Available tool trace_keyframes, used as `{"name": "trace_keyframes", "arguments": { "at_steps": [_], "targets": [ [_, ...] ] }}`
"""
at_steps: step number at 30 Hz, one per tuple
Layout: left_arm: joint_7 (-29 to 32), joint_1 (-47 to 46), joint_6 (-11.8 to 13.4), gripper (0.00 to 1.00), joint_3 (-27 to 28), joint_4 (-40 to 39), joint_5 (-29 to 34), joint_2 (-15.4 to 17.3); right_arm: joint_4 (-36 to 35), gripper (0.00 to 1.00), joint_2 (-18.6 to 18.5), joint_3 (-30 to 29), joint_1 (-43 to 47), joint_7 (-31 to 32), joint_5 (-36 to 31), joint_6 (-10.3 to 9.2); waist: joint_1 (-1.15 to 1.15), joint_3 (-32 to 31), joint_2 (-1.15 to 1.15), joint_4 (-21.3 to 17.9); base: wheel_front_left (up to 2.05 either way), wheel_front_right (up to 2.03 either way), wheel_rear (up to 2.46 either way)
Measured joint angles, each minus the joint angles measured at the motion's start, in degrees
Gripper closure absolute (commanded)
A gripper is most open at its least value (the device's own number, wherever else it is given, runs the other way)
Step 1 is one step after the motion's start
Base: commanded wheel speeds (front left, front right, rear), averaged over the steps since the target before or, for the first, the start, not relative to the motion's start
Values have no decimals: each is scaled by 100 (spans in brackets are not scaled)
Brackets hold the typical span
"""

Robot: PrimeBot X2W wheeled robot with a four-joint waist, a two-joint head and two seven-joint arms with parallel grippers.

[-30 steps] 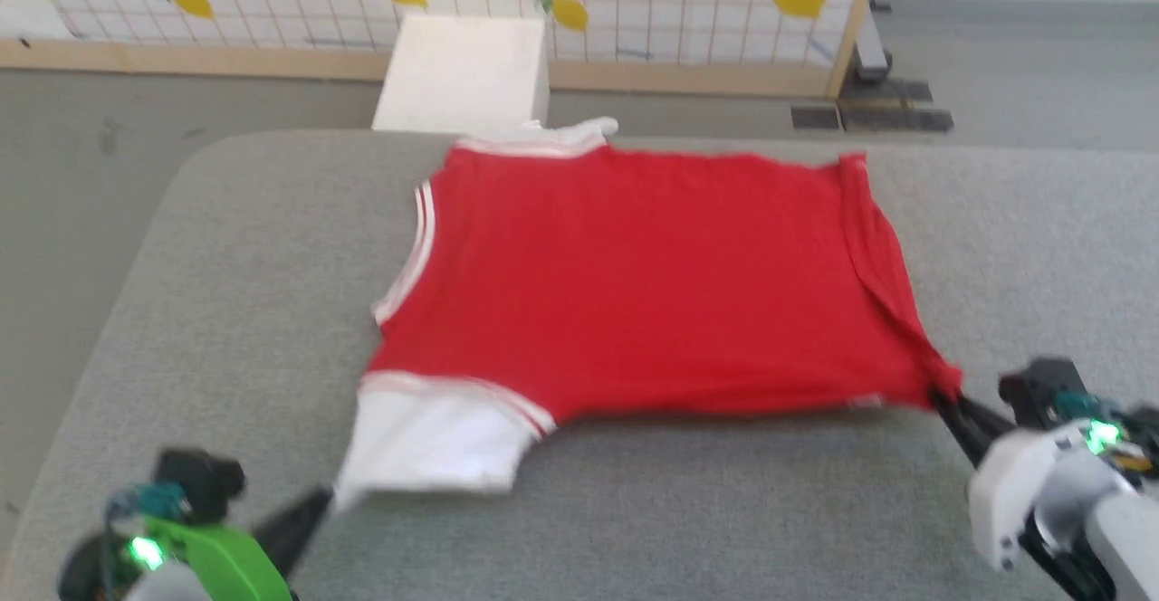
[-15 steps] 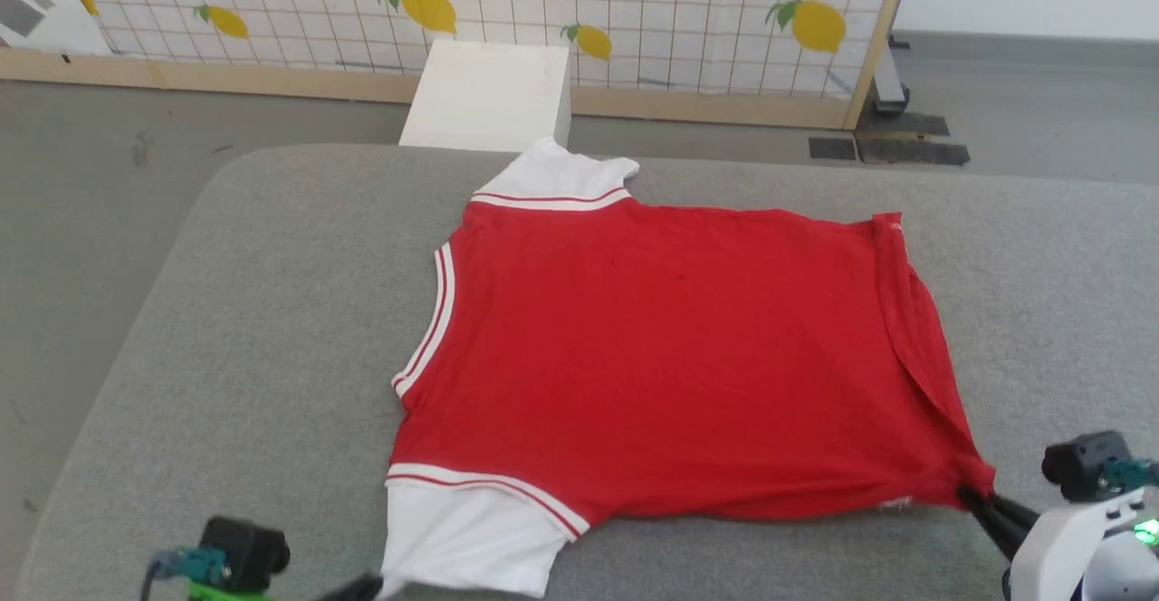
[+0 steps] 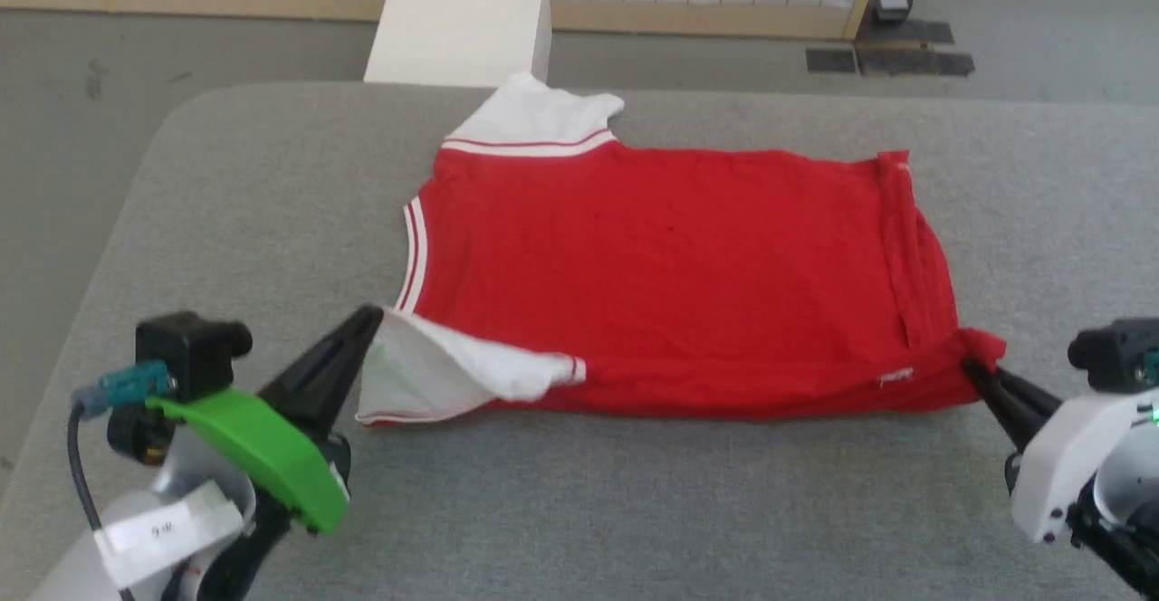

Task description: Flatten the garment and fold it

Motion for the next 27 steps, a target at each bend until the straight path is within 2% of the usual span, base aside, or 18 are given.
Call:
{"name": "trace_keyframes", "arguments": {
  "at_steps": [6,8,13,24,25,26,27],
  "targets": [
    [-5,-738,32,100,16,593,153,-199,121,100,123,13,-597,140,-111,0,0,380,0,-87,0,0,0],
    [27,-980,34,100,-62,815,388,-208,248,100,160,14,-787,205,-149,0,0,502,0,-112,0,0,0],
    [-25,-1542,-26,100,-143,1473,533,-350,628,100,277,99,-1174,363,-310,0,0,820,0,-170,0,0,0],
    [-289,-2166,-126,100,-414,2894,942,-648,1299,100,323,537,-1712,270,-460,0,1,1249,0,-227,0,0,0],
    [-355,-2180,-125,37,-436,3036,958,-703,1379,100,327,558,-1744,247,-480,0,1,1246,0,-226,0,0,0],
    [-443,-2190,-123,0,-446,3171,981,-766,1444,51,328,561,-1776,178,-513,0,1,1231,0,-225,0,0,0],
    [-517,-2195,-122,0,-450,3294,982,-834,1525,0,347,542,-1800,145,-541,0,1,1206,0,-224,0,0,0]
  ]
}}
